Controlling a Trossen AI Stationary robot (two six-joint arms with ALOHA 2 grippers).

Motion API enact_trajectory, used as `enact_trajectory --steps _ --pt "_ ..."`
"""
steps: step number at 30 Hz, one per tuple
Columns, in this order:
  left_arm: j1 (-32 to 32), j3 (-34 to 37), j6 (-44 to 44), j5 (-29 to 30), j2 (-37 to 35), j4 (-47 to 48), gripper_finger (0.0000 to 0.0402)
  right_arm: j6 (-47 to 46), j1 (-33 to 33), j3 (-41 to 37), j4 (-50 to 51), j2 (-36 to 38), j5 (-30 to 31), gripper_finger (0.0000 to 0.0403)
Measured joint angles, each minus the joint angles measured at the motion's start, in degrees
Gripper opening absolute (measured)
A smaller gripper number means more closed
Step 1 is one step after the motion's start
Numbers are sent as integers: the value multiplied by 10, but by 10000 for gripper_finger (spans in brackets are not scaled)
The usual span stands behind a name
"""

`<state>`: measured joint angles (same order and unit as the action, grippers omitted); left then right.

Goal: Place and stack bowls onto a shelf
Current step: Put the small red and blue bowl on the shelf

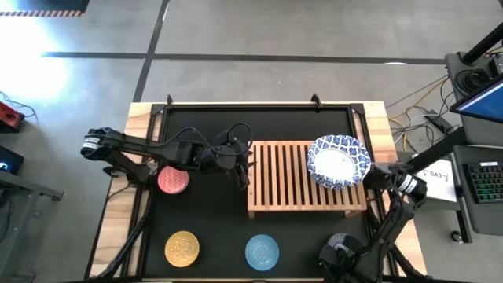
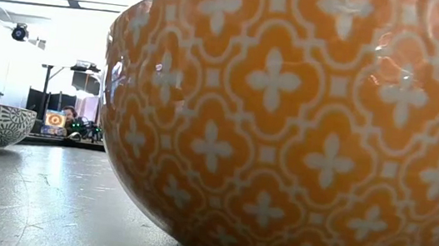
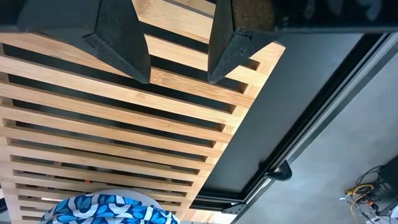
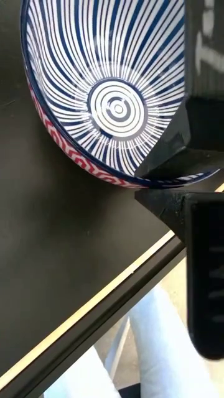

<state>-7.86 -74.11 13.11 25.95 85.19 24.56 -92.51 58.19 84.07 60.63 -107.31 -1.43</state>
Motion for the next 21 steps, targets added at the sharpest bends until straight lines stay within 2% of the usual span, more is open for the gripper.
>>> enact_trajectory --steps 5,10,21 --pt "0 0 3 0 0 0 144 2 0 2 -5 0 -14 14" --pt "0 0 5 0 0 0 144 35 0 37 -16 0 -13 12" --pt "-16 0 -44 -57 0 -23 144 165 -4 142 -9 3 125 11"
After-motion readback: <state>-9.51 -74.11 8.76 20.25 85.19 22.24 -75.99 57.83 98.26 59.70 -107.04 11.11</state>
